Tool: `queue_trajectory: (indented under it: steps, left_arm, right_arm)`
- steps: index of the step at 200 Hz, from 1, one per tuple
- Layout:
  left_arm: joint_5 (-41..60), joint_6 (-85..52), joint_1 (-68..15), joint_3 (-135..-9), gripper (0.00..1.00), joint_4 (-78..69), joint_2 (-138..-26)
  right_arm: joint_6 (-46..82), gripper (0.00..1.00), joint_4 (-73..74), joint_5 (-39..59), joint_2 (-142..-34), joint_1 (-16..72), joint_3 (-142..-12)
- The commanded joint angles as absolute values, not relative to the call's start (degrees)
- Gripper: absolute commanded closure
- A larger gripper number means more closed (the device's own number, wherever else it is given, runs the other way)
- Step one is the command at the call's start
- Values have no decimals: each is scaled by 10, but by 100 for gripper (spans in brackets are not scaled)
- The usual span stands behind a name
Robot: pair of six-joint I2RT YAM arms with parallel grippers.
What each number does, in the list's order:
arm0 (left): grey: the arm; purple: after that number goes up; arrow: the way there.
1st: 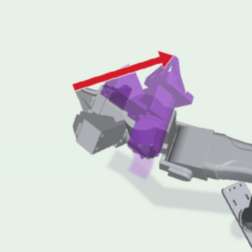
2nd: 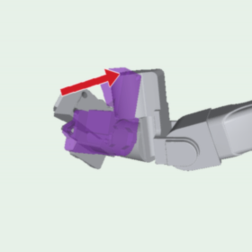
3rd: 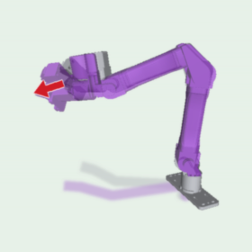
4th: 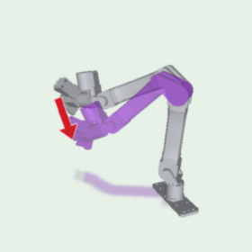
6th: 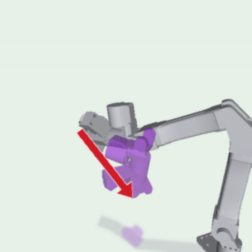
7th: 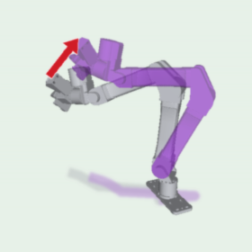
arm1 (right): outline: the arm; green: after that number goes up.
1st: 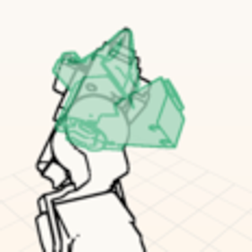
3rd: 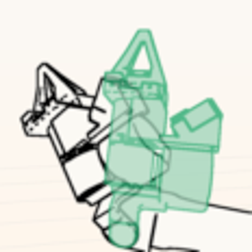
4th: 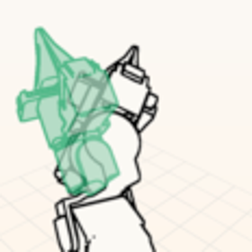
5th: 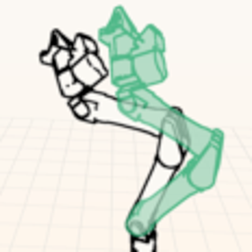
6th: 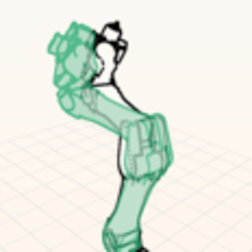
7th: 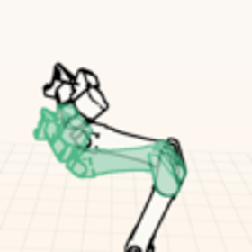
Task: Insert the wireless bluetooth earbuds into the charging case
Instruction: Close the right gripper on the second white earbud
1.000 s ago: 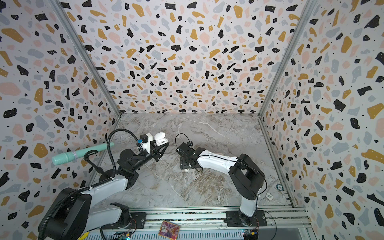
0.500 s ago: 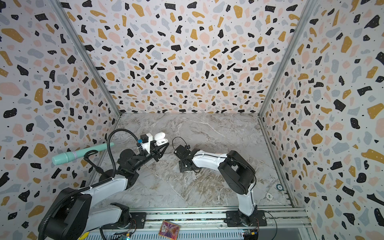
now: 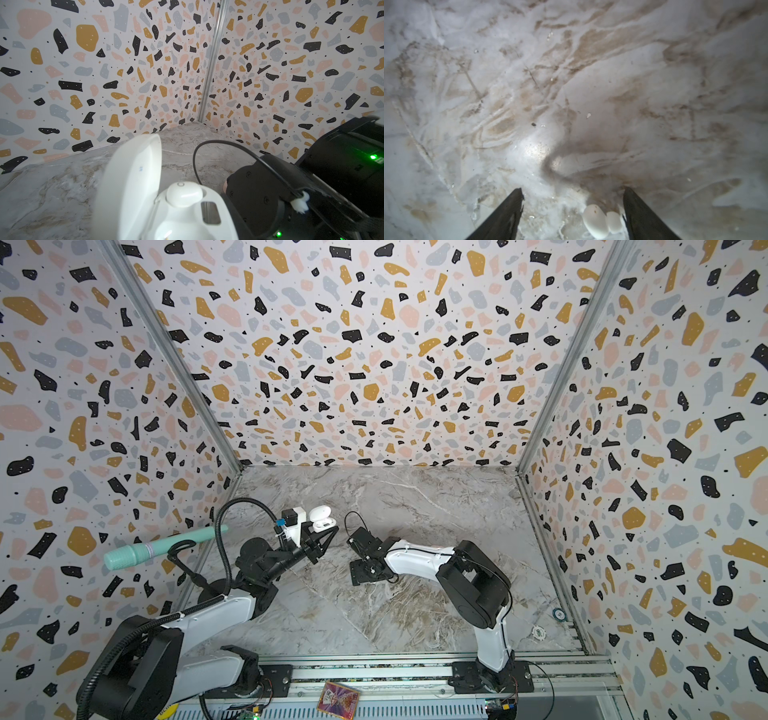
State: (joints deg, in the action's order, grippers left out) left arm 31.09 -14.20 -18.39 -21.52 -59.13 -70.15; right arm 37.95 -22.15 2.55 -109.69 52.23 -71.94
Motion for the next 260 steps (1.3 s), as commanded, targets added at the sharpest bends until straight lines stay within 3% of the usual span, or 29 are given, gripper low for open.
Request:
queue_trajectory:
  steps: [1, 105, 181, 216, 260]
  left_arm:
    - [318, -135, -185, -221, 83, -616, -699]
    - [319, -134, -185, -221, 83, -611, -692]
    - [320, -136, -185, -223, 83, -608, -690]
    - [320, -135, -185, -223, 83, -606, -689]
    - [320, -136, -185, -223, 83, -607, -690]
  right_arm:
    - [372, 24, -224, 51, -1102, 519, -725]
    - [402, 24, -235, 70, -1059, 537, -670]
    - [441, 24, -260, 25, -1038, 531, -669]
    - [462, 32, -265, 0, -1040, 526, -690]
    - [464, 53, -284, -19, -1061, 524, -719]
